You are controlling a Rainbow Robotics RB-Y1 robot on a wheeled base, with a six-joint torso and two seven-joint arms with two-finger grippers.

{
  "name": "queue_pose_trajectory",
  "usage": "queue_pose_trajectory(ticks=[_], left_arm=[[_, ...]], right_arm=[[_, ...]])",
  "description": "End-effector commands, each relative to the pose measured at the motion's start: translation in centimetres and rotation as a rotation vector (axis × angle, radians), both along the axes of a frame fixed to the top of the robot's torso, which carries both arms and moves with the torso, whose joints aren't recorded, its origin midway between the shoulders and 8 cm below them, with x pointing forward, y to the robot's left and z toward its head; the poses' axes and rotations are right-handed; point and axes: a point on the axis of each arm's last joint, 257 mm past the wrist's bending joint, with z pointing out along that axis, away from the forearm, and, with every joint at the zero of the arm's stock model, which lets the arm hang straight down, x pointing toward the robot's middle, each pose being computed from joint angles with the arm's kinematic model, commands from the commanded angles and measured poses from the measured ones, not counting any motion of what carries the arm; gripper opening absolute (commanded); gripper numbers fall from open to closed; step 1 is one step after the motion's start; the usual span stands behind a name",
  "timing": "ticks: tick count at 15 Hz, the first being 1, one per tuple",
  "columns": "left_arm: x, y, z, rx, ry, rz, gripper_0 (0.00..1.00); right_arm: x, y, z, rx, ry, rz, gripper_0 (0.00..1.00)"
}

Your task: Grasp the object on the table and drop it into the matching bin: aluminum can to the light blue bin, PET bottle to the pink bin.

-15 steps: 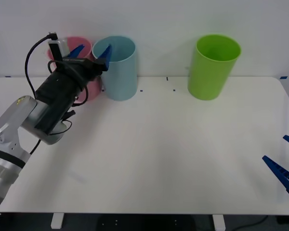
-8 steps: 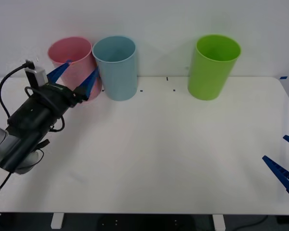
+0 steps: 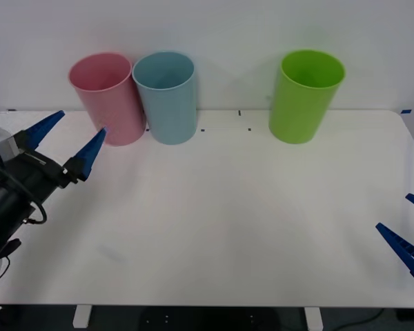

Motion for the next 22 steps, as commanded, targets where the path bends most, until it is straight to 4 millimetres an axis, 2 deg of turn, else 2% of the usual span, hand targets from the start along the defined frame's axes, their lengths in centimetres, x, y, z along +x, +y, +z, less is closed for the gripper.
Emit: queue_pose_trajectory(ticks=[1,5,9,13,19,22], left_arm=[[-2.8,1.5,0.1,-0.002,0.025,-0.028,1.0],[-6.7,3.8,0.3,0.055,0.08,-0.047,1.0],[-9.7,4.9,-0.1,0.065,0.15,-0.076,1.0],[-11.3,5.9,-2.3,0.136,0.208,-0.072,1.0],[-12.9,7.5,-4.3,0.14,0.273,-0.039,1.0],[-13.5,7.5,-5.3,0.138,0.297,-0.039,1.0]], right_arm=[[0.0,0.0,0.0,0.0,0.0,0.0,1.0],[0.0,0.0,0.0,0.0,0.0,0.0,1.0],[0.0,0.0,0.0,0.0,0.0,0.0,1.0],[0.0,0.0,0.0,0.0,0.0,0.0,1.0],[0.0,0.0,0.0,0.0,0.0,0.0,1.0],[0.0,0.0,0.0,0.0,0.0,0.0,1.0]])
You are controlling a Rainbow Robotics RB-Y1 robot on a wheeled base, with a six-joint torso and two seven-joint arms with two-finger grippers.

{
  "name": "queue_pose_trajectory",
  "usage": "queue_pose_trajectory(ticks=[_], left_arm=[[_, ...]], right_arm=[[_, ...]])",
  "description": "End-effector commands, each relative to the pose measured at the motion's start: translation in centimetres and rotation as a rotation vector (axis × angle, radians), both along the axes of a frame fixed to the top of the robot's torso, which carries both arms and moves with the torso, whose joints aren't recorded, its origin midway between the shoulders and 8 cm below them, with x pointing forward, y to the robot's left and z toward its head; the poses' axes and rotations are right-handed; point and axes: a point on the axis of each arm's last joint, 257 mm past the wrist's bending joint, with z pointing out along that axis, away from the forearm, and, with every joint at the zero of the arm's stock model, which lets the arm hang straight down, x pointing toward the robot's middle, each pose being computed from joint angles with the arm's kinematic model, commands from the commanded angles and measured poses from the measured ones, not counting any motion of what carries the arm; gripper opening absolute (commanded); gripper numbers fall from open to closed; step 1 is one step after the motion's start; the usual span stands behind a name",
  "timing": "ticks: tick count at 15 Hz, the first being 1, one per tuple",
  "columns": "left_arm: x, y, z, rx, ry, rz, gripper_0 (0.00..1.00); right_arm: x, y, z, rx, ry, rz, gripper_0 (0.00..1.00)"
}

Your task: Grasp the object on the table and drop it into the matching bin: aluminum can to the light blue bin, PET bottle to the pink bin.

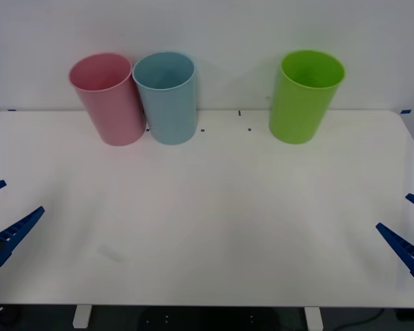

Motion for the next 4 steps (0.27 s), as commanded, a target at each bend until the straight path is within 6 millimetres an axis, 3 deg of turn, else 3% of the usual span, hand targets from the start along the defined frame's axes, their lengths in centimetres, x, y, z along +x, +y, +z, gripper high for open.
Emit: queue_pose_trajectory(ticks=[1,4], left_arm=[[-0.26,-0.01,-0.51,-0.001,0.013,0.002,1.0],[-0.26,-0.01,-0.51,-0.001,0.013,0.002,1.0]], right_arm=[[0.0,0.0,0.0,0.0,0.0,0.0,1.0],[0.0,0.0,0.0,0.0,0.0,0.0,1.0]])
